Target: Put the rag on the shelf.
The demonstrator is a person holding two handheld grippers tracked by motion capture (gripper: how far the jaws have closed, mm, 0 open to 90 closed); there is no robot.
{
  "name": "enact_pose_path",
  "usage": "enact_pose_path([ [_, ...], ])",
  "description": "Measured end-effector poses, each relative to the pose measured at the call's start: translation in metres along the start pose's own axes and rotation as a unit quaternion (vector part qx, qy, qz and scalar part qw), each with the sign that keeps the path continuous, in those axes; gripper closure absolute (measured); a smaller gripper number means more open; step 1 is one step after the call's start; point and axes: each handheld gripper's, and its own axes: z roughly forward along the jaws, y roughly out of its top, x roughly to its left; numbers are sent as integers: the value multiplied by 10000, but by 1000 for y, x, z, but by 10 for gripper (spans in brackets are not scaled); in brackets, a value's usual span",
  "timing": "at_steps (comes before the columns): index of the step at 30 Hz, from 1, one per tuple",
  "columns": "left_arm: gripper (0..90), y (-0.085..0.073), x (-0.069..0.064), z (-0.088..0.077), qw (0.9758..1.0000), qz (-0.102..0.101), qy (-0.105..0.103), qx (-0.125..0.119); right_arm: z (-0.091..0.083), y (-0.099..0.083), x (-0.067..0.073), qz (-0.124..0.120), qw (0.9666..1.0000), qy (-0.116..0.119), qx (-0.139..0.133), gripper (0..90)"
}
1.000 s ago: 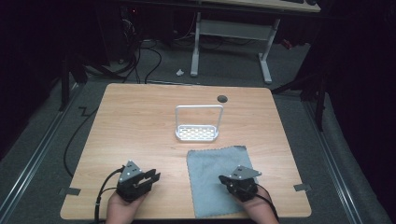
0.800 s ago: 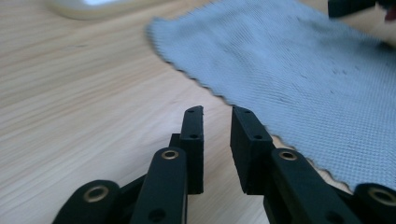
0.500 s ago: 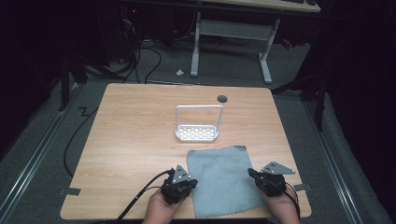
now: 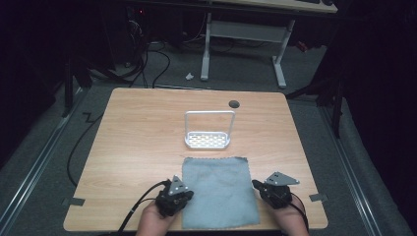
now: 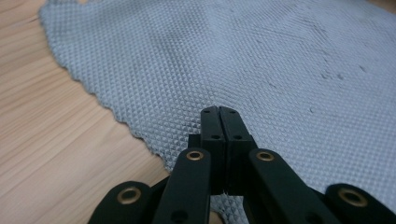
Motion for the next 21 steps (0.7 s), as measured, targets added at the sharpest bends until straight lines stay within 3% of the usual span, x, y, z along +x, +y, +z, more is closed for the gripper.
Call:
enact_pose_path([
  [5,861,-7,21,-15,9994,-271,191,-70,9,11,16,-141,9998,102,-55,900],
  [7,838,1,27,-13,9989,-375,191,-217,14,17,20,-142,9998,100,-70,900],
  [8,820,11,31,-9,9987,-330,256,-305,18,20,20,-152,9998,113,-67,900],
  [11,794,22,37,3,9988,-257,348,-215,33,29,23,-297,9995,29,109,900],
  [13,796,23,42,12,9991,-255,327,10,43,31,23,-216,9995,64,200,900],
  [16,801,18,41,9,9994,-210,286,57,47,30,24,-282,9992,88,267,900],
  [21,800,-2,20,-8,9999,-97,-19,75,28,16,33,-281,9982,378,372,900],
])
